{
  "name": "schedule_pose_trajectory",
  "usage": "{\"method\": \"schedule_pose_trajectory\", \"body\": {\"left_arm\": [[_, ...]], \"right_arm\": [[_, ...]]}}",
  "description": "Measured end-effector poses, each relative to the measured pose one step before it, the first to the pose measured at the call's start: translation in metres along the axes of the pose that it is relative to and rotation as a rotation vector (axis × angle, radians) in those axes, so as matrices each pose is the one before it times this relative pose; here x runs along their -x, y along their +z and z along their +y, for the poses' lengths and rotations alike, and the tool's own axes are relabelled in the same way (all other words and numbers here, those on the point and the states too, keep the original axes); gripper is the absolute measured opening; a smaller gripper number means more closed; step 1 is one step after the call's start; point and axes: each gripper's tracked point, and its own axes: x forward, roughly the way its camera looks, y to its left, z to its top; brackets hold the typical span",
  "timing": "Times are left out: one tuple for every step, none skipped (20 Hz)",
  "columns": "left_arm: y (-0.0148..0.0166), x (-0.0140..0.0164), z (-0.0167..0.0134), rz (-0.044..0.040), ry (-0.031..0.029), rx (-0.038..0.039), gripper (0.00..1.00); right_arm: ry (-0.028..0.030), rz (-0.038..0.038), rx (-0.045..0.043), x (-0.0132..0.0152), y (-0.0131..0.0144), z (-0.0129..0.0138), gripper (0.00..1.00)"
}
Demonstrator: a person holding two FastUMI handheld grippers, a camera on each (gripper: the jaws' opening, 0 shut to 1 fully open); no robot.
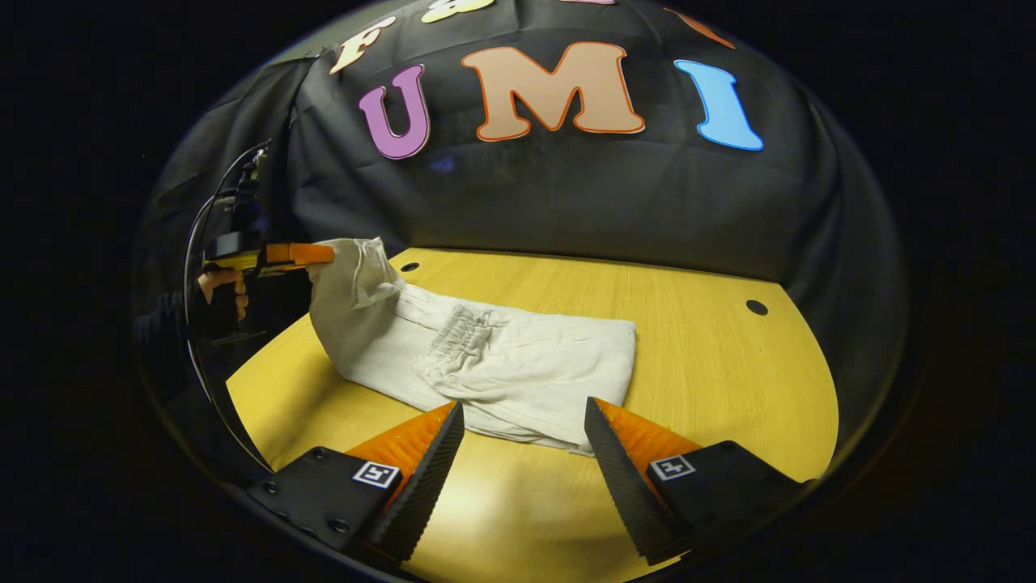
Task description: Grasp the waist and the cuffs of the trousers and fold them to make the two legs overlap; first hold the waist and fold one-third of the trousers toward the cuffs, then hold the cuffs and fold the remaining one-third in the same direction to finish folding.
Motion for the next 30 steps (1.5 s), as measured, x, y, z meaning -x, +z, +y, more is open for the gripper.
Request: {"method": "schedule_pose_trajectory", "body": {"left_arm": [[0.00182, -0.00192, -0.01353, -0.00139, -0.01092, -0.006, 0.0], [0.00348, -0.00059, -0.0127, -0.00324, -0.01041, -0.00795, 0.0], [0.00131, -0.00342, -0.01294, 0.00115, -0.01025, -0.00761, 0.0], [0.00148, -0.00124, -0.01233, -0.00185, -0.01184, -0.00745, 0.0], [0.00061, -0.00185, -0.00986, -0.00081, -0.01139, -0.00533, 0.0], [0.00577, -0.01158, -0.01502, -0.00344, -0.01168, -0.00608, 0.0], [-0.00044, -0.00204, -0.00945, -0.00125, -0.01129, -0.00589, 0.0], [0.00114, -0.00089, -0.01108, -0.00422, -0.01388, -0.0048, 0.0], [0.00126, -0.00383, -0.01274, 0.00011, -0.01418, -0.00392, 0.0], [0.00288, -0.00144, -0.01217, -0.00398, -0.01552, -0.00917, 0.0], [0.00037, -0.00194, -0.01076, -0.00237, -0.01417, -0.01196, 0.0], [0.00049, -0.00274, -0.0112, -0.00109, -0.01798, -0.01116, 0.0], [0.00076, 0.00513, -0.01408, -0.0007, -0.01517, -0.01042, 0.0], [0.0014, -0.00309, -0.0131, 0.00011, -0.01942, -0.00744, 0.0], [0.00064, -0.00414, -0.01223, 0.00158, -0.01655, -0.00722, 0.0], [-0.00049, -0.00432, -0.01203, 0.00471, -0.01575, -0.00989, 0.0], [-0.00224, -0.00321, -0.01098, 0.00415, -0.01197, -0.01051, 0.0], [-0.00098, -0.0047, -0.01204, 0.00661, -0.016, -0.0082, 0.0], [-0.00162, -0.015, -0.00856, 0.00567, -0.0155, -0.00591, 0.0], [-0.00101, -0.00522, -0.01146, 0.00448, -0.01796, -0.00388, 0.0], [-0.00291, -0.00495, -0.01078, 0.00584, -0.01201, -0.0056, 0.0], [-0.00266, -0.00413, -0.00987, 0.00651, -0.01281, -0.00464, 0.0], [-0.00397, -0.00394, -0.00828, 0.0076, -0.01003, -0.00433, 0.0], [-0.00313, -0.00383, -0.00799, 0.00558, -0.01045, -0.00364, 0.0], [-0.00237, -0.00536, -0.00752, 0.00556, -0.00661, -0.00294, 0.0], [-0.0018, -0.00471, -0.00677, 0.00383, -0.00463, -0.00202, 0.0], [-0.00362, -0.00397, -0.00661, 0.00489, -0.00679, -0.00085, 0.0], [-0.00394, -0.00419, -0.00676, 0.00727, -0.00758, -0.0019, 0.0], [-0.00637, -0.00525, -0.00706, 0.00954, -0.0068, -0.00292, 0.0], [-0.00731, -0.00311, -0.00765, 0.01167, -0.01113, -0.00566, 0.0]], "right_arm": [[-0.00129, -0.0029, -0.00369, 0.00282, -0.00063, -0.00591, 0.96], [-0.00175, -0.00249, -0.00401, 0.00217, -0.00001, -0.00669, 0.96], [-0.00205, -0.00362, -0.00355, 0.00301, -0.00018, -0.00614, 0.96], [-0.00213, -0.00474, -0.00387, 0.00314, 0.00103, -0.0059, 0.96], [-0.00228, -0.00493, -0.00345, 0.00303, -0.0001, -0.00638, 0.96], [-0.00232, -0.00329, -0.00369, 0.00316, -0.00023, -0.00615, 0.96], [-0.00344, -0.0024, -0.00305, 0.00286, -0.00163, -0.00614, 0.96], [-0.00459, -0.00271, -0.00299, 0.00309, -0.00075, -0.00569, 0.96], [-0.00398, -0.00067, -0.00523, 0.00332, -0.00195, -0.0054, 0.97], [-0.00385, -0.0027, -0.00603, 0.00418, -0.00068, -0.00543, 0.96], [-0.00488, -0.00231, -0.00569, 0.00392, -0.00147, -0.00496, 0.96], [-0.00396, -0.00145, -0.00618, 0.00311, -0.00125, -0.00497, 0.96], [-0.00468, -0.00129, -0.00469, 0.00219, -0.00202, -0.00483, 0.96], [-0.00532, -0.00042, -0.00336, 0.00316, -0.00057, -0.00515, 0.96], [-0.00414, -0.001, -0.00282, 0.00317, -0.00169, -0.00411, 0.96], [-0.005, -0.00058, -0.00232, 0.00219, -0.00047, -0.00408, 0.96], [-0.00586, -0.00028, -0.00245, 0.00329, -0.00269, -0.00558, 0.96], [-0.00446, -0.0016, -0.00376, 0.00333, -0.00082, -0.00504, 0.97], [-0.00629, -0.00033, -0.00408, 0.00286, -0.00148, -0.00424, 0.96], [-0.00585, 0.00098, -0.00428, 0.0028, -0.00074, -0.00473, 0.96], [-0.00616, 0.00155, -0.0038, 0.00339, -0.00265, -0.0042, 0.96], [-0.00572, 0.00109, -0.00323, 0.00258, -0.00204, -0.0051, 0.96], [-0.00486, 0.00032, -0.00225, 0.00488, -0.00354, -0.00452, 0.97], [-0.00558, 0.00163, -0.00169, 0.00212, -0.00227, -0.00463, 0.96], [-0.00407, 0.00201, -0.00239, 0.00202, -0.00248, -0.00443, 0.96], [-0.00427, 0.00273, -0.00245, 0.00112, -0.00112, -0.00402, 0.96], [-0.00307, 0.00199, -0.00234, 0.00135, -0.00219, -0.003, 0.96], [-0.00287, 0.00108, -0.00207, 0.00202, -0.00082, -0.00357, 0.96], [-0.00159, 0.00136, -0.00139, 0.00215, -0.002, -0.0022, 0.96], [-0.00235, 0.00184, 0.00014, 0.00031, -0.00142, -0.00264, 0.96]]}}
